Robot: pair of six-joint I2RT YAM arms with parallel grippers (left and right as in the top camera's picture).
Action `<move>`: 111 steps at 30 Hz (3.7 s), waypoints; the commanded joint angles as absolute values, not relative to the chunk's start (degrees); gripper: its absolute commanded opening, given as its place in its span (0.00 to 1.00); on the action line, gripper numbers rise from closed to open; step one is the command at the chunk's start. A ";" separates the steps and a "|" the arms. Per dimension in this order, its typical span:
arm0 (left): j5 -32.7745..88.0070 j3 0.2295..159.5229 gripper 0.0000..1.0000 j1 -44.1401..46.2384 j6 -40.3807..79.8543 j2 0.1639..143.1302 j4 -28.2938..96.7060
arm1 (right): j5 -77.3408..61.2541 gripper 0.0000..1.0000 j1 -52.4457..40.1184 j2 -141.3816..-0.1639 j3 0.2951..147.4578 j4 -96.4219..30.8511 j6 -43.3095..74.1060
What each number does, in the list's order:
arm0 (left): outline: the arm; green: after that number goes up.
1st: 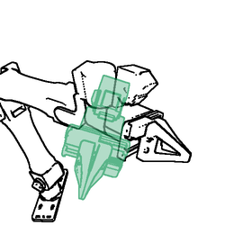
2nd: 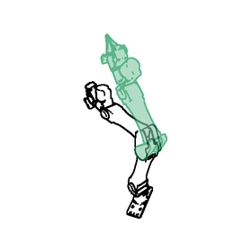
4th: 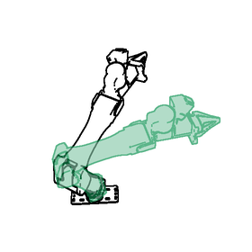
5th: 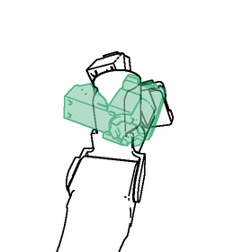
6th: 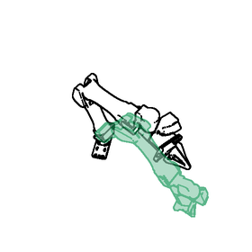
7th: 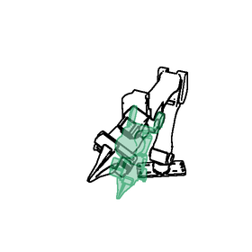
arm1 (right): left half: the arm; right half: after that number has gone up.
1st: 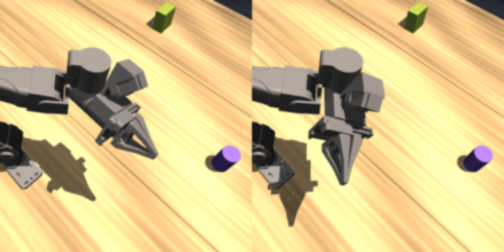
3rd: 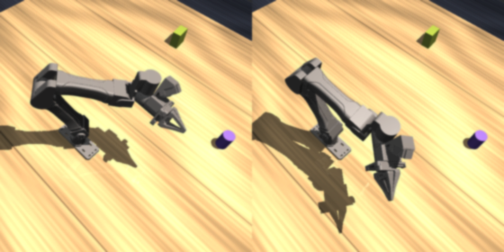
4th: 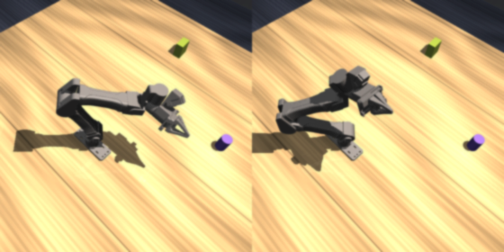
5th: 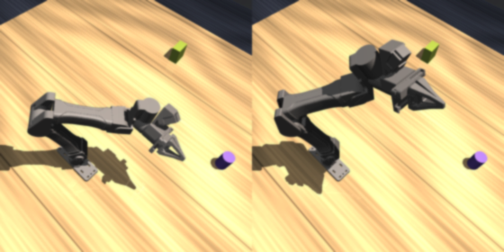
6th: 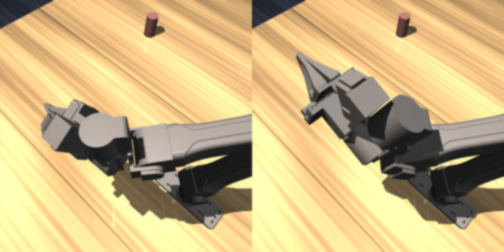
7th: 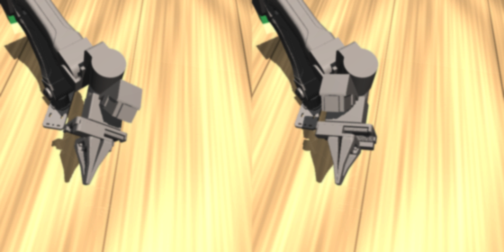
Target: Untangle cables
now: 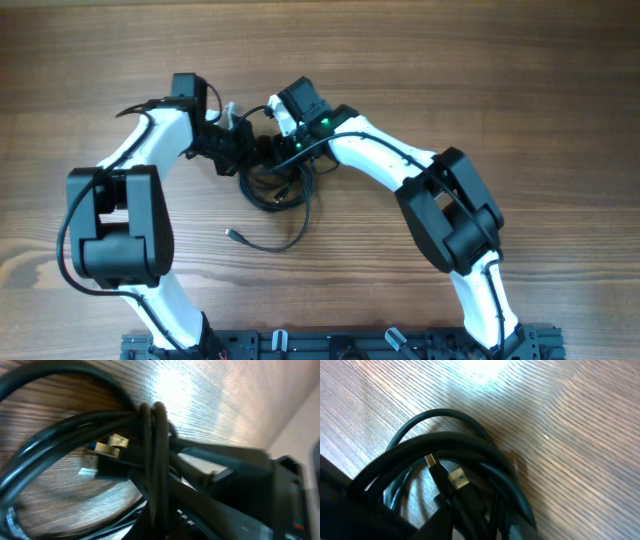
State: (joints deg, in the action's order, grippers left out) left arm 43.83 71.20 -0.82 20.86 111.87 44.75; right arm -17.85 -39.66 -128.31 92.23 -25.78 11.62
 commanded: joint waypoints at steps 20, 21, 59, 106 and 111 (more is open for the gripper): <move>37.47 71.16 0.04 -5.37 21.21 112.12 40.07 | -15.70 0.04 -23.24 -109.12 92.23 -49.15 23.16; 38.63 71.16 0.04 -5.37 21.21 112.12 39.40 | -15.55 0.04 -23.29 -109.34 92.23 -50.13 23.09; 90.17 71.16 0.04 3.57 62.94 112.16 -35.20 | -23.31 0.50 -22.94 -95.79 93.60 -45.84 22.57; 58.46 71.16 0.04 4.40 22.70 112.18 16.95 | -17.56 0.05 -19.94 -91.44 93.30 -59.13 15.14; 68.12 71.16 0.04 4.40 25.89 112.18 12.19 | -22.41 0.44 -23.83 -96.73 93.30 -54.81 15.62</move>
